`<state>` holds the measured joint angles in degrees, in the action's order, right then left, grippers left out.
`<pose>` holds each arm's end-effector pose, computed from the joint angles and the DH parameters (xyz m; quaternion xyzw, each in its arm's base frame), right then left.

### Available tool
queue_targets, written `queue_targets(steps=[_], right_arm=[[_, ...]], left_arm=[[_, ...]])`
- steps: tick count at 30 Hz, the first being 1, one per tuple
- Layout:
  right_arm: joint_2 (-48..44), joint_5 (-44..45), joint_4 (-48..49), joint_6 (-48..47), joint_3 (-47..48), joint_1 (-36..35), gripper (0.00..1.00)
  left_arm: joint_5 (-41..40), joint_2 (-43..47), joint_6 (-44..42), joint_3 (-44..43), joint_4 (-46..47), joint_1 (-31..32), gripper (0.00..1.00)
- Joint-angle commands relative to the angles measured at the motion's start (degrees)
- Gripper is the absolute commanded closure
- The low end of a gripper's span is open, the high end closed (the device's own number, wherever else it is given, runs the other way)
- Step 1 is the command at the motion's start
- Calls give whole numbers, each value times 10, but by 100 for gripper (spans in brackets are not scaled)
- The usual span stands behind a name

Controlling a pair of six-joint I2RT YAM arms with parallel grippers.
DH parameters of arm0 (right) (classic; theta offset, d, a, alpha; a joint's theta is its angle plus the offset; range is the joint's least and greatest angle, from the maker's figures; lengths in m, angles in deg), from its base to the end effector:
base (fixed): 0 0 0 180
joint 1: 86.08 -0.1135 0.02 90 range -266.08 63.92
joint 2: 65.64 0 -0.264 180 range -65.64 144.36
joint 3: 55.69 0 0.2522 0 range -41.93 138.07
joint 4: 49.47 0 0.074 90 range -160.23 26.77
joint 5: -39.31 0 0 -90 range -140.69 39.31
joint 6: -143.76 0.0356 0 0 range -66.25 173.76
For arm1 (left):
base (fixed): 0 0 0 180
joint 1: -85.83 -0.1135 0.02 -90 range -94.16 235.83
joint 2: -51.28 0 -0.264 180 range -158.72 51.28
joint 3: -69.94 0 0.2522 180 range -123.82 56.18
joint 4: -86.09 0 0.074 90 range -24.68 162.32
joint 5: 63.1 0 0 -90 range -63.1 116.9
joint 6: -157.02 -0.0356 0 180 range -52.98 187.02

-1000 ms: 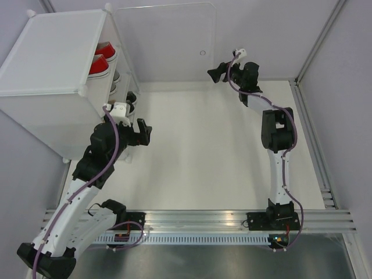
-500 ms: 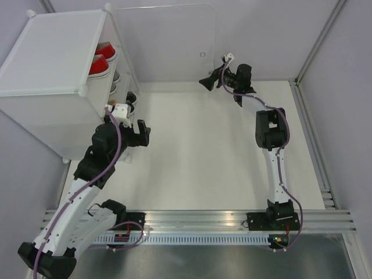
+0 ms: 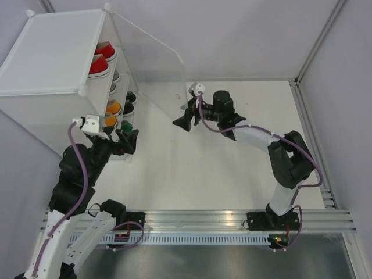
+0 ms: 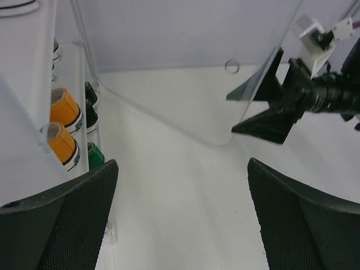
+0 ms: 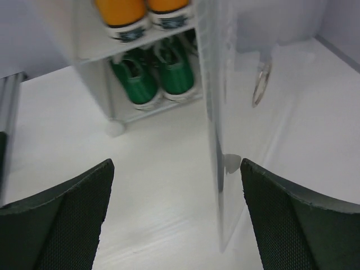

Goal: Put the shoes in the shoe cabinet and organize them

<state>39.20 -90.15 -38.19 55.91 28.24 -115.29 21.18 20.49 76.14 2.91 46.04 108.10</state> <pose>0.3584 0.2263 0.2617 -0.3800 0.6482 0.4125 0.5151 0.0993 -0.0368 0.3905 0.0496 0.7284 -0.1495 0.6668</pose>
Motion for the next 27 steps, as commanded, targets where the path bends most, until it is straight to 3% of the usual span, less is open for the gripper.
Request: queue_targets(steps=[1,5,10,21,23,27], right_arm=[[-57,45,61,9,-66,-92,4],[-57,121,102,27,-88,-222,4],[16,168,112,22,-14,-329,3],[218,200,44,19,283,-390,3],[223,196,15,15,297,-394,3],[163,214,-16,-6,233,-420,3]], left_arm=[[8,49,30,-53,-60,-1,2],[-9,96,41,-81,-108,-1,2],[-37,144,55,-91,-155,-1,2],[-113,221,78,-105,-220,-1,3],[-114,228,87,-115,-231,-1,3],[-119,238,86,-128,-260,-1,3]])
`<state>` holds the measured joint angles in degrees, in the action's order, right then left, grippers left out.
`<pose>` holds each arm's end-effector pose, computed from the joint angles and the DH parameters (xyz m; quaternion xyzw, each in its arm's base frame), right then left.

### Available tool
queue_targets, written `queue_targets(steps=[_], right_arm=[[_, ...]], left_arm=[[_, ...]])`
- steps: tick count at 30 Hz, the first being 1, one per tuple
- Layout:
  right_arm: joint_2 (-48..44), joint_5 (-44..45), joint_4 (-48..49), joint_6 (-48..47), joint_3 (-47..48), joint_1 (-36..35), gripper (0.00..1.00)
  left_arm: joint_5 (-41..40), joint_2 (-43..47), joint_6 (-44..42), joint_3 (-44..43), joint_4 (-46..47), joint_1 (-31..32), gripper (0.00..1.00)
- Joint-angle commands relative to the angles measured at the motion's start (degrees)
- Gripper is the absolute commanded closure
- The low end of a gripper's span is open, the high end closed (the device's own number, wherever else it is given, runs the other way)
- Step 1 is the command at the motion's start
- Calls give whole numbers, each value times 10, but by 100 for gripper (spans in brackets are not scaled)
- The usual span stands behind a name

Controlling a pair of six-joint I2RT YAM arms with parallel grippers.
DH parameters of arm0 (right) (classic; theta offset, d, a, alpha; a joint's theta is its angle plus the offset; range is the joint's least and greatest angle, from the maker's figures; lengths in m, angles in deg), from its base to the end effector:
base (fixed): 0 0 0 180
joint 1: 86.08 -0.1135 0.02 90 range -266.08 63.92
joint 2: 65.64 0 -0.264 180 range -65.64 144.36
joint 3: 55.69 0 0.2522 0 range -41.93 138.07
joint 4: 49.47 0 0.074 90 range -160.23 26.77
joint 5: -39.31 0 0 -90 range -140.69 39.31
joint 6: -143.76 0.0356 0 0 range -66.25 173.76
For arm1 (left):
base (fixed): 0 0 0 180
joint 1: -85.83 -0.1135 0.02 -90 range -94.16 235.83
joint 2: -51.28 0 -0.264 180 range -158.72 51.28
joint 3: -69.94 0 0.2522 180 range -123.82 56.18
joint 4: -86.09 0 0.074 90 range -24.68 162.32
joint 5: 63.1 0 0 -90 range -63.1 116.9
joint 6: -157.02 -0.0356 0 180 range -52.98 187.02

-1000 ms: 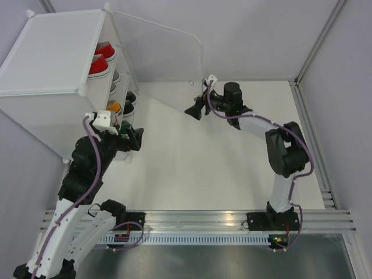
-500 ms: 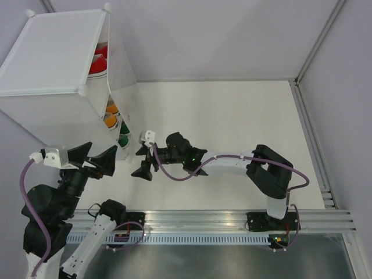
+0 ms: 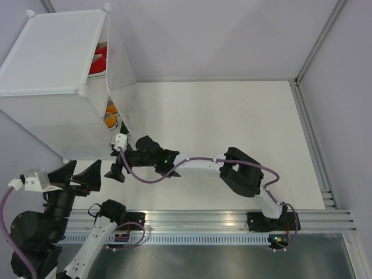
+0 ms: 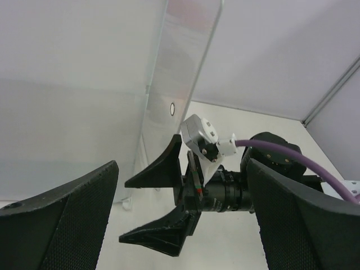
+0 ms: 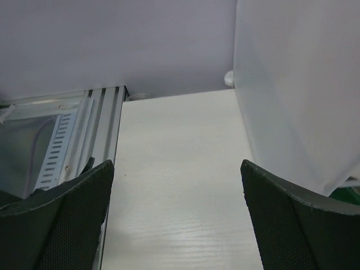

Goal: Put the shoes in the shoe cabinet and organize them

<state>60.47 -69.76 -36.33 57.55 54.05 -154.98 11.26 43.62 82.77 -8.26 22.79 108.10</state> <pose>0.1782 0.4940 0.2496 -0.4816 0.5429 0.4984 0.4743 -0.0428 0.0279 0.4001 -0.0647 0.6596 -0.1571 0.7321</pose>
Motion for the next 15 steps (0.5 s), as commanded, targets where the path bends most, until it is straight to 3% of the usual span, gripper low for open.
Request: queue_targets(steps=[1,3,7,10,12,15], right_arm=[[-66,29,-42,-26,-69,-36,3],[-117,66,-54,-32,-116,-54,3],[-215,240,-77,-21,-236,-66,3],[-246,345,-101,-33,-259,-65,3],[-247,366,-112,-33,-254,-55,2],[-234,327,-103,-22,-237,-18,2]], left_arm=[[-21,8,19,-19,-29,-1,3],[-23,9,19,-22,-34,-1,3],[-31,10,18,-22,-41,-1,3],[-39,8,13,-18,-44,-1,3],[-43,7,10,-19,-46,-2,3],[-44,6,10,-20,-50,0,3]])
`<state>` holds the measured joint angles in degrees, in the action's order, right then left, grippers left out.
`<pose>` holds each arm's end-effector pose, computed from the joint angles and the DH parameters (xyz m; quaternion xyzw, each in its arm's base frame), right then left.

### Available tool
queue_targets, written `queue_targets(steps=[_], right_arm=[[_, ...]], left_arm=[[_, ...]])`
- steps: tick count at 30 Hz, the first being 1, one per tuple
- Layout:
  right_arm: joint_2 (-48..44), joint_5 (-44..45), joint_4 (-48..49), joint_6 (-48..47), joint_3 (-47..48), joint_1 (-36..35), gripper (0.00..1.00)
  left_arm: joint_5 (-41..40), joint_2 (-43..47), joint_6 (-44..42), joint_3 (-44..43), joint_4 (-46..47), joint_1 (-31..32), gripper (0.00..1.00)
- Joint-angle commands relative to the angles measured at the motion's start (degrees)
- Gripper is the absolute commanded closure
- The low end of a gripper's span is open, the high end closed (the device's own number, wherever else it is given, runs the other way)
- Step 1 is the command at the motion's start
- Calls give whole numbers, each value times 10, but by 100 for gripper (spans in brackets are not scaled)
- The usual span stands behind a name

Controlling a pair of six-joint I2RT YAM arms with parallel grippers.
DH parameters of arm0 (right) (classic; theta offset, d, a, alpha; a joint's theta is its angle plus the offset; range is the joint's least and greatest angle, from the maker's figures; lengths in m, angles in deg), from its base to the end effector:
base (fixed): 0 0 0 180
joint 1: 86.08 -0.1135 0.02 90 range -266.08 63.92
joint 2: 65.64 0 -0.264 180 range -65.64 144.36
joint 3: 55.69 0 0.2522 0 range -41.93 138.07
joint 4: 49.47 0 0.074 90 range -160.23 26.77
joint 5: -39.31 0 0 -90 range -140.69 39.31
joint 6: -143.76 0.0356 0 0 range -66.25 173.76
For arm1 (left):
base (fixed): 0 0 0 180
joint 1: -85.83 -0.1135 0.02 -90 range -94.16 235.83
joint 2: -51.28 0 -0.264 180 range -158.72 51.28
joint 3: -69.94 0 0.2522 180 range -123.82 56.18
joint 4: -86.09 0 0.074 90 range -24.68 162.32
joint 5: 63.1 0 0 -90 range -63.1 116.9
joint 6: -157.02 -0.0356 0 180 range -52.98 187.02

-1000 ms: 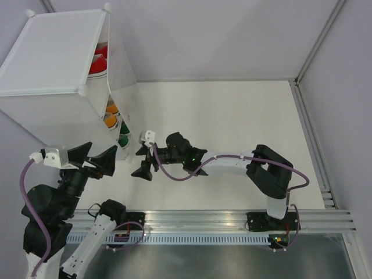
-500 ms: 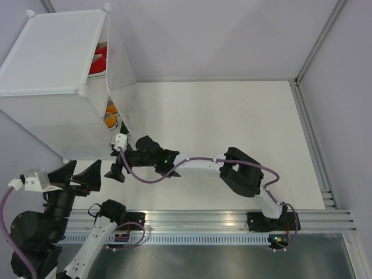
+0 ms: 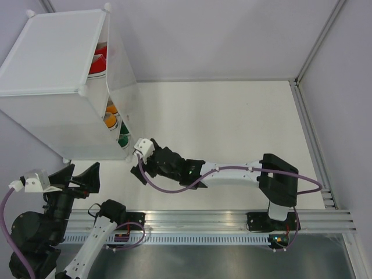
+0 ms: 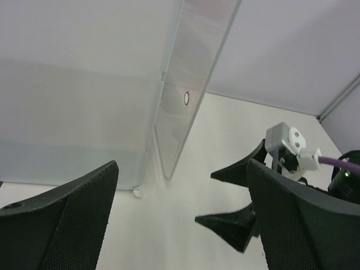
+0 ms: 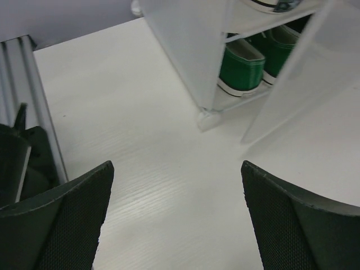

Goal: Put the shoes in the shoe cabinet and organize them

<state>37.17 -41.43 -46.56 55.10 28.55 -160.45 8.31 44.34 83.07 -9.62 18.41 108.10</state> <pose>0.1194 0.4055 0.2612 -0.4334 0.6674 0.3188 0.5150 -0.0507 0.0330 0.3954 -0.0827 0.6726 -0.1356 0.7228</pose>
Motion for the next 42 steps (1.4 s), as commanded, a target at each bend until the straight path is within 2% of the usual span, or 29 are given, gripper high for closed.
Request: queue_targets(steps=[1,5,7,13,19,21,26,27,30,37,42], right_arm=[[6,36,9,0,27,47,2],[74,-13,14,-44,119,67,3],[99,-78,26,-61,156,72,2],[213,-200,27,-62,323,74,2],[228,-252,14,-51,368,69,2],[213,-232,-6,-47,361,69,2],[73,-109,-6,-22,181,70,2],[47,-48,-11,-18,152,70,2],[-60,42,-40,1,43,70,2],[-339,360,-166,66,-148,69,2],[-536,513,-321,139,-227,69,2]], left_arm=[[-14,0,8,-6,-7,-1,3],[-16,-4,6,-3,-9,-1,3],[-17,-6,4,-3,-11,0,3],[-22,-18,-5,-4,-12,-1,3],[-33,-13,-8,3,-14,-1,3],[-34,-12,-8,2,-15,0,3],[-43,0,-8,-4,-24,-1,3],[-45,0,-9,-5,-25,-1,3],[-53,3,-15,-6,-34,-1,3],[-85,19,-17,-8,-59,0,3],[-107,36,-15,3,-73,0,3]])
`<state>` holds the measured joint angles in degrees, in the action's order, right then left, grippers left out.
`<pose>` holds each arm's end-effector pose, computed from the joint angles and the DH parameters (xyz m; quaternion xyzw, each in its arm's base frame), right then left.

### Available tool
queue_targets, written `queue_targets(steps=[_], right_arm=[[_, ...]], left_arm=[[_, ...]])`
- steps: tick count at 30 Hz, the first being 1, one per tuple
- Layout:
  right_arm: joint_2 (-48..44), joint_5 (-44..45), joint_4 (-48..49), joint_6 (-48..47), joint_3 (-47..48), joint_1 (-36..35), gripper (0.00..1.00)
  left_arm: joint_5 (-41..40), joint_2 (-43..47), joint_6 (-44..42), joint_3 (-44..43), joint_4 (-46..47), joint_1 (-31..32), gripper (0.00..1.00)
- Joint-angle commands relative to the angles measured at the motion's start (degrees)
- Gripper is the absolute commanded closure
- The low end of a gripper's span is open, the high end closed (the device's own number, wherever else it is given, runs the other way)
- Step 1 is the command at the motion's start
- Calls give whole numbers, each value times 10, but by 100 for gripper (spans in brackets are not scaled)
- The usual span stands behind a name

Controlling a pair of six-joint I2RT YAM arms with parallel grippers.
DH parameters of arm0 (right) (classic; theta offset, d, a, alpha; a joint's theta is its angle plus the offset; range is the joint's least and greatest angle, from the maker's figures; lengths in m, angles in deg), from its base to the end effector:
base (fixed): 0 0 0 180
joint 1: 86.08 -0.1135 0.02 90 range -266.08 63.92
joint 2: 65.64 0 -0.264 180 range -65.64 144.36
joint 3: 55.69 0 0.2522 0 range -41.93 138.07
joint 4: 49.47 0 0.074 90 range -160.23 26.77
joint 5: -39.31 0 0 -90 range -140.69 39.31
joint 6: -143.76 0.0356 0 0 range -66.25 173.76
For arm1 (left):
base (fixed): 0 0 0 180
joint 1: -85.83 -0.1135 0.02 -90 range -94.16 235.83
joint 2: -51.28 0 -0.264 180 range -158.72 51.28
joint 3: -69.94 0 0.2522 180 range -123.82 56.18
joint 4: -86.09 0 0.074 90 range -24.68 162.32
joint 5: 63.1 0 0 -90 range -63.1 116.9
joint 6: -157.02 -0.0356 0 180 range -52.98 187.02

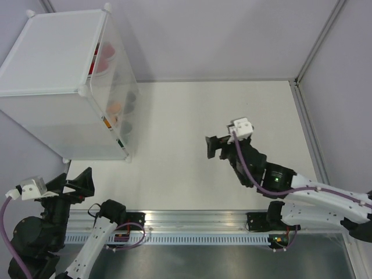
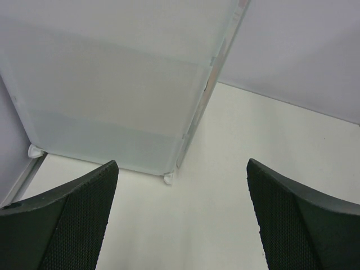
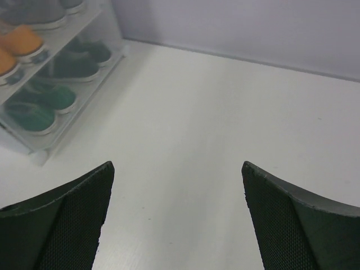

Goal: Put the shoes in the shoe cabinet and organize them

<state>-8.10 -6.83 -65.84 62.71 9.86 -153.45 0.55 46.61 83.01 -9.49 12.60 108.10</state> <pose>0.1100 0.1997 0.3569 -0.1295 0.7319 0.1524 0.6514 -0.0597 0.0415 0.3807 -0.1254 0.6887 -0.0775 0.7099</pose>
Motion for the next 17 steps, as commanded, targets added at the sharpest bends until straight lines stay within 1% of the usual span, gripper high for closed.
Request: queue_targets(steps=[1,2,3,4,6,7,10,13,17], right_arm=[[-111,184,-150,73,-62,-1,2],[-139,212,-171,91,-71,-1,2],[-167,220,-193,103,-79,0,2],[-220,228,-236,118,-89,-1,2],[-272,242,-273,162,-95,-1,2],[-319,236,-293,180,-97,-1,2],[-393,236,-296,189,-101,0,2],[-439,249,-295,189,-98,-1,2],[-460,250,-294,184,-99,-1,2]], left_arm=[[-34,18,-13,5,-18,0,3],[-41,23,-11,9,-18,0,3],[-44,25,-9,10,-19,-1,3],[-48,27,-6,10,-21,-1,3],[-55,33,-3,11,-22,-1,3],[-60,34,-1,12,-21,0,3],[-65,36,4,13,-21,0,3],[-66,33,8,15,-22,0,3],[-67,33,15,18,-20,-1,3]])
